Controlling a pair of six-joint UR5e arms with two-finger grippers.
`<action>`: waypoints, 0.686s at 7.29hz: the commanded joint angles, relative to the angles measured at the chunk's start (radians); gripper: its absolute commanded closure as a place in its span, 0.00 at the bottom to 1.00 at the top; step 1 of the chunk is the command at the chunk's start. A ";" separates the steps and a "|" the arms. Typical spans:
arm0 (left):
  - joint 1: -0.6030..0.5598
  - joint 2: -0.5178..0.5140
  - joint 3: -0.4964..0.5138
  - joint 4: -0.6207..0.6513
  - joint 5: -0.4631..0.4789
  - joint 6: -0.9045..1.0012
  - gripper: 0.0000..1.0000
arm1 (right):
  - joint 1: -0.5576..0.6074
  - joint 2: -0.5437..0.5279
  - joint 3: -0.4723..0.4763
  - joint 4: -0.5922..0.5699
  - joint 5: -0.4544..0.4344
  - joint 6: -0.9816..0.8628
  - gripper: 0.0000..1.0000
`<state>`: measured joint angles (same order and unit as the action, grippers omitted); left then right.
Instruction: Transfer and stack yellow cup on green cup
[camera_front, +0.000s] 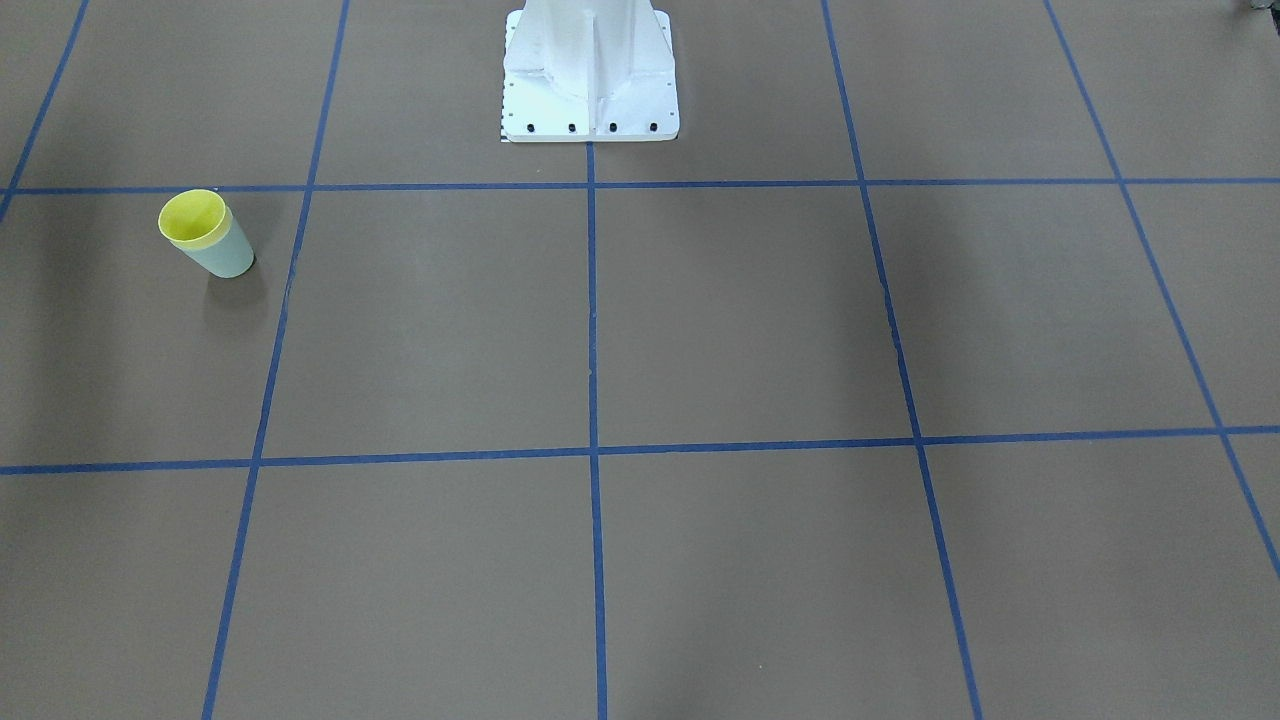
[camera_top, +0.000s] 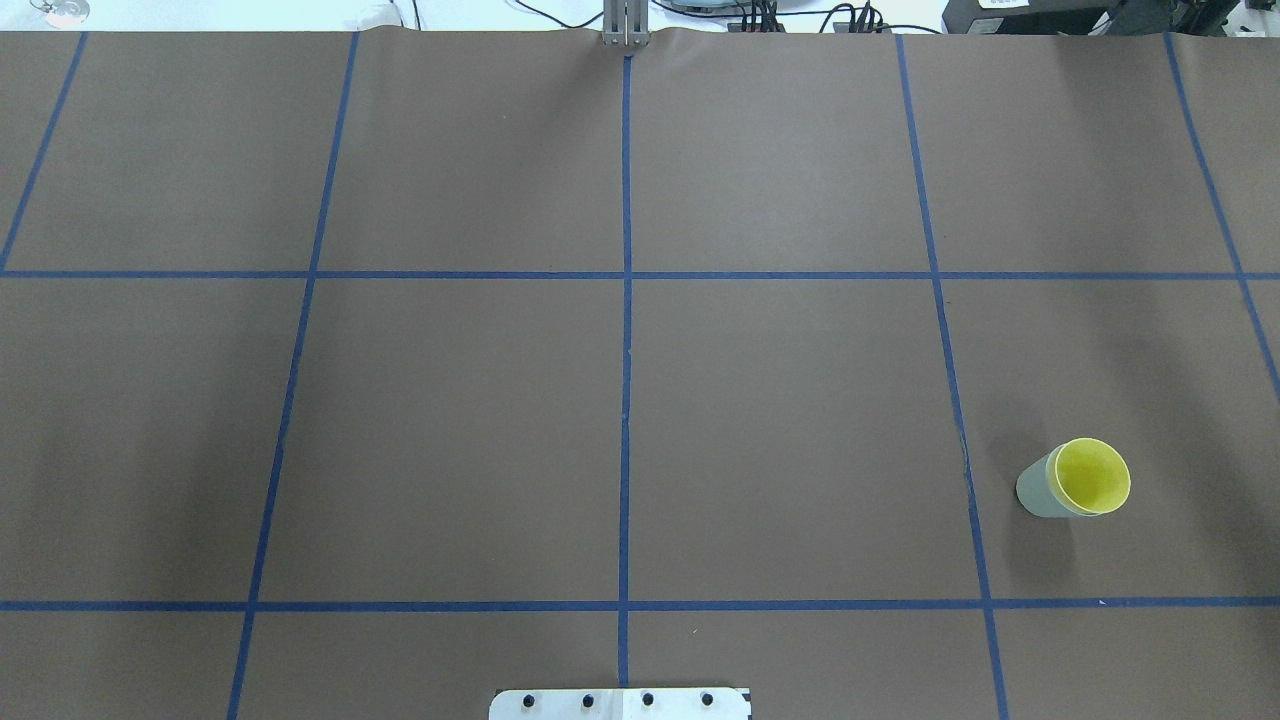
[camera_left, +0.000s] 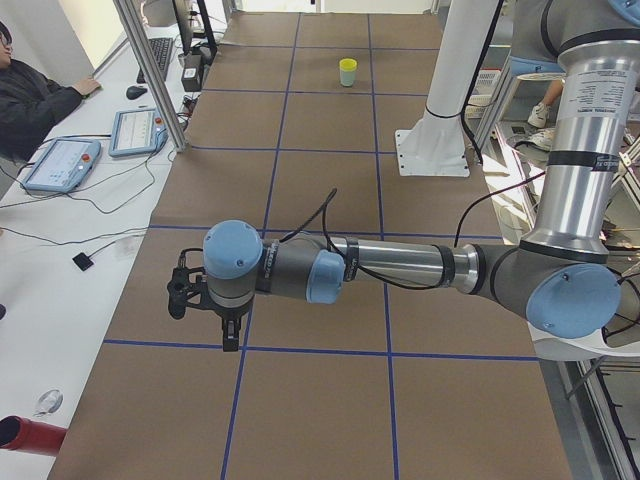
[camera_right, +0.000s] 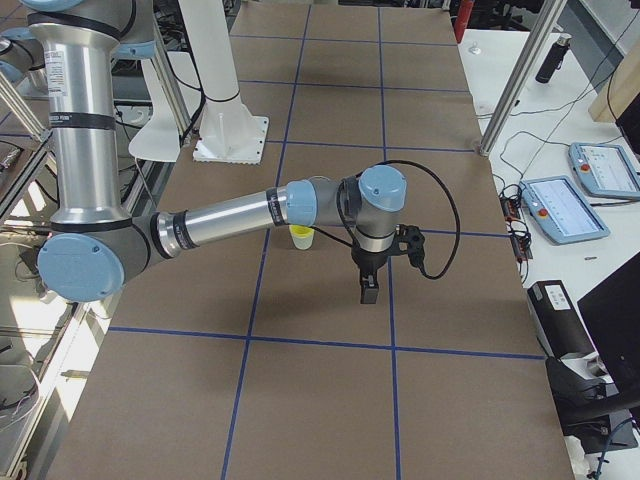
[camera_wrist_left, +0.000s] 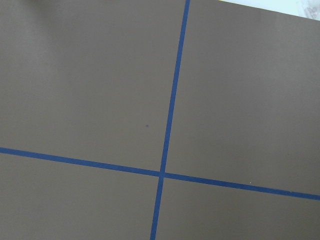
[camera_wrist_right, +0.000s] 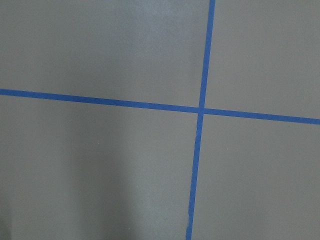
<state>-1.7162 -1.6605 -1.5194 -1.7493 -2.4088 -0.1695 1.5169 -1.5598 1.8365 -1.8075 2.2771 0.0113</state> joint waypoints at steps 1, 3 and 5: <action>0.048 0.022 0.007 -0.064 0.106 -0.001 0.00 | 0.003 -0.026 -0.010 0.005 0.004 -0.002 0.01; 0.148 0.025 -0.059 -0.026 0.167 0.001 0.00 | 0.003 -0.028 -0.036 0.014 0.004 -0.004 0.01; 0.168 0.101 -0.180 0.147 0.181 0.167 0.00 | 0.003 -0.028 -0.069 0.034 0.004 -0.002 0.01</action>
<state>-1.5615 -1.6064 -1.6296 -1.6956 -2.2438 -0.1057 1.5201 -1.5871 1.7888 -1.7827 2.2803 0.0088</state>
